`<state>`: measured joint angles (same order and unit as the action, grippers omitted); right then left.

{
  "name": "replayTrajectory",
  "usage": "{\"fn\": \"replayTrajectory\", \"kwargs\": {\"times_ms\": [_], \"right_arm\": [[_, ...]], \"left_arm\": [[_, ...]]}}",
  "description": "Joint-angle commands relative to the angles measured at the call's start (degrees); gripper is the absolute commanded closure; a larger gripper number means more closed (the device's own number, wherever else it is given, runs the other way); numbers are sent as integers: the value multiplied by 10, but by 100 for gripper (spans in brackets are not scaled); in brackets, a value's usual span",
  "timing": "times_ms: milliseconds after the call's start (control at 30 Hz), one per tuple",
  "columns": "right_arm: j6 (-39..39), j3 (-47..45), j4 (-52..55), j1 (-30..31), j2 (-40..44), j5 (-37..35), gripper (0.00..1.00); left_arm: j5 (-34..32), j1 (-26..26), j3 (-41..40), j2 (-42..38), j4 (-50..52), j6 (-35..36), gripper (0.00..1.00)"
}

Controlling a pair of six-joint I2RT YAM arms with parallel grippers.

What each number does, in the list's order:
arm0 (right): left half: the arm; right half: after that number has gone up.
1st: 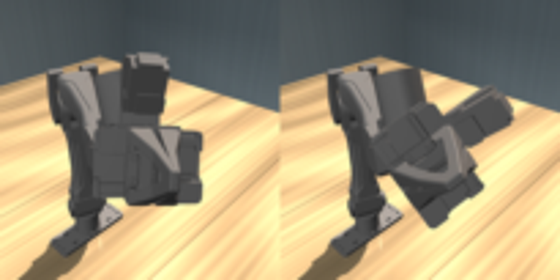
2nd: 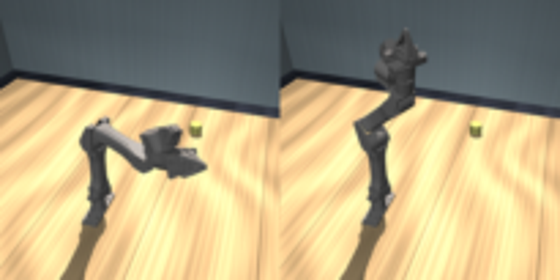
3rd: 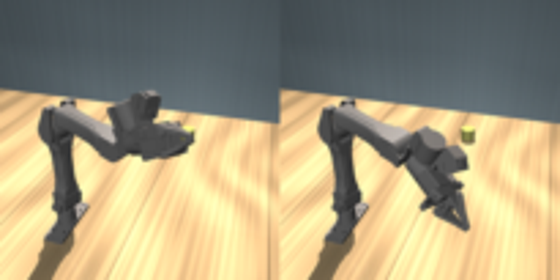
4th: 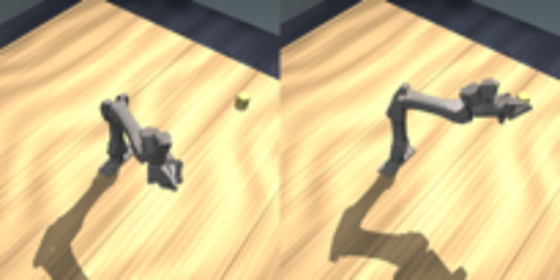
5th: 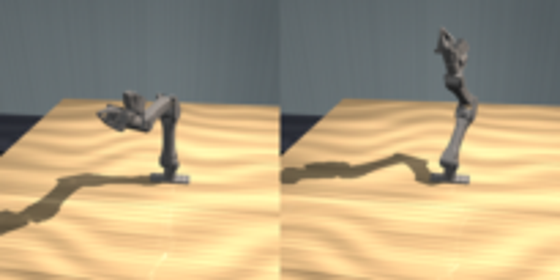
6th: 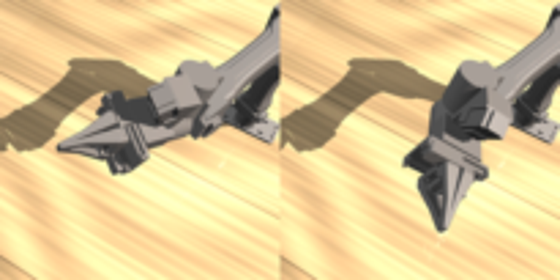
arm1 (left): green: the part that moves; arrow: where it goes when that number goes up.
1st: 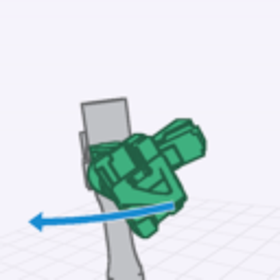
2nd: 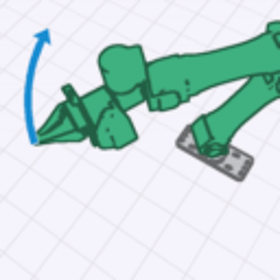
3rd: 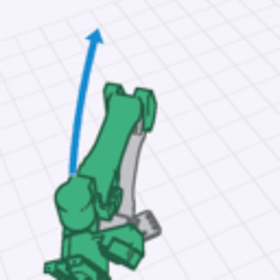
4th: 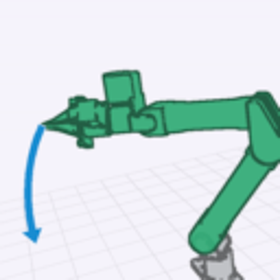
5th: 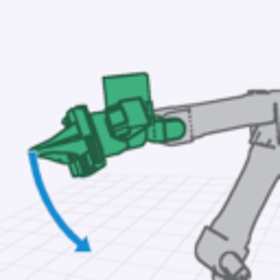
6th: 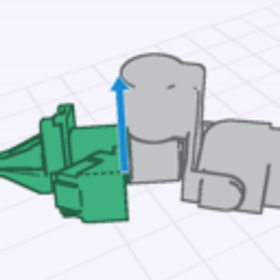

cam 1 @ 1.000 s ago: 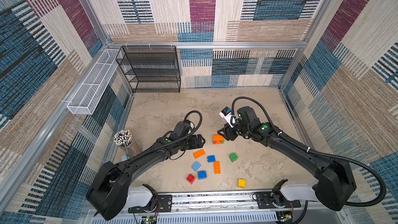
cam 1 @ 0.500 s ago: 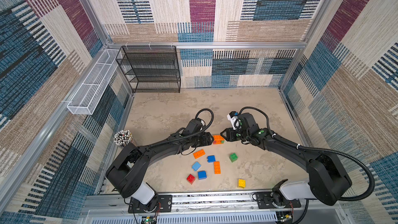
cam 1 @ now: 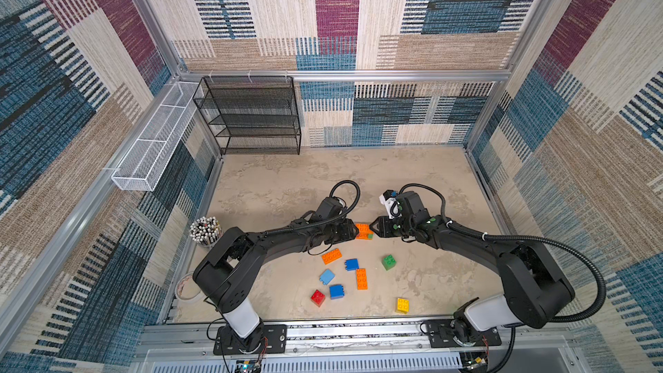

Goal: Assemble the letter p with lego
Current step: Assemble the lego brick with the lego brick.

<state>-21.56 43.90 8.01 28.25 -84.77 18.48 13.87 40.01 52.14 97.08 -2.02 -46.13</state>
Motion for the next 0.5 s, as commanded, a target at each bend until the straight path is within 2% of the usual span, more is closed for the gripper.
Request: {"fn": "replayTrajectory", "kwargs": {"times_ms": [0,300,467], "right_arm": [[-4,-6,-32,1,-12,2,63],[-4,-16,-37,1,-22,-10,65],[8,2,-20,1,-22,-22,65]], "left_arm": [[2,-1,5,12,-8,6,51],[5,1,-7,10,-8,8,55],[0,-1,1,-35,9,12,44]]}}
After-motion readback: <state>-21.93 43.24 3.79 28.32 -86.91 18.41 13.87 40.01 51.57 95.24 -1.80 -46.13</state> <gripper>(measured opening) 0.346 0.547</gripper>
